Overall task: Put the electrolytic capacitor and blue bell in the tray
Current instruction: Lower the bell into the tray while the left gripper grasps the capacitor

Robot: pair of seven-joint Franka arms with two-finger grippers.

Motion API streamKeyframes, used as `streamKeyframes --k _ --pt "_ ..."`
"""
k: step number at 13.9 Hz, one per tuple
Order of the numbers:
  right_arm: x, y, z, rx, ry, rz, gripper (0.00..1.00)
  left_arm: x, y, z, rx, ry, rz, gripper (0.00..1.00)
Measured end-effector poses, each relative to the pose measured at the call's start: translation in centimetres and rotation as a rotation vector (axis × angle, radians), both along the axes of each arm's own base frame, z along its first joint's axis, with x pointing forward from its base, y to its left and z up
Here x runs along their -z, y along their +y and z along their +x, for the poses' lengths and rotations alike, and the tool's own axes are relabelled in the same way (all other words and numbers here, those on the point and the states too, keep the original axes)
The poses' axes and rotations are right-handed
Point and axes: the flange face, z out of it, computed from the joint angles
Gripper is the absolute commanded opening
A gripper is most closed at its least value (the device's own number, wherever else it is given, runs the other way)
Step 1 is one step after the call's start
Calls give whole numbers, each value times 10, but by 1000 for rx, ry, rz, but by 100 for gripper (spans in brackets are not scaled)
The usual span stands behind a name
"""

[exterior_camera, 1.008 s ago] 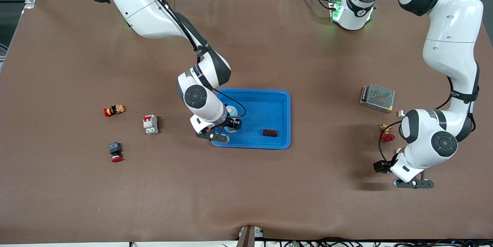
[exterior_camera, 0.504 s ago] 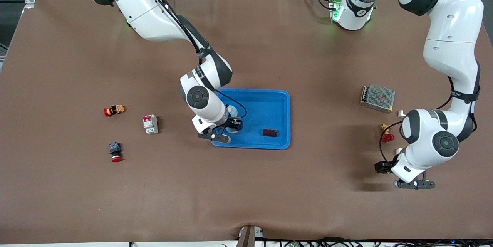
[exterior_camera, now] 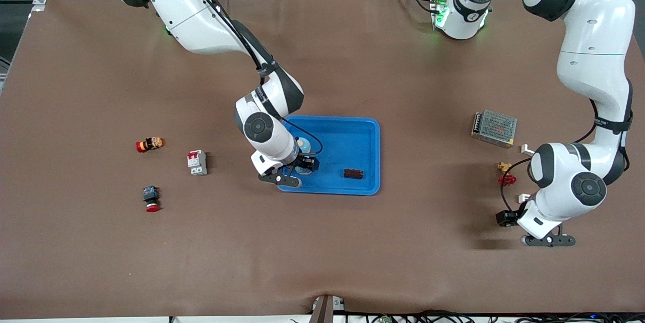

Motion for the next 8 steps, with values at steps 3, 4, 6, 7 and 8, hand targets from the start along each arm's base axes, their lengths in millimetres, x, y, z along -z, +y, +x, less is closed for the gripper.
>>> streamKeyframes --k 3,4,6,7,8 --pt "-3 1 1 0 -5 2 100 -1 -3 -1 -36 12 -3 87" --pt "-5 1 2 -1 -5 3 100 -1 -6 -1 -46 13 -4 87" --pt "-16 2 1 -8 18 -8 100 0 -9 -1 -51 14 -5 87" --pt "-26 3 0 -13 33 -14 100 0 -9 -1 -53 14 -5 87" --pt "-42 4 0 -17 44 -19 100 0 -9 -1 -57 15 -6 86"
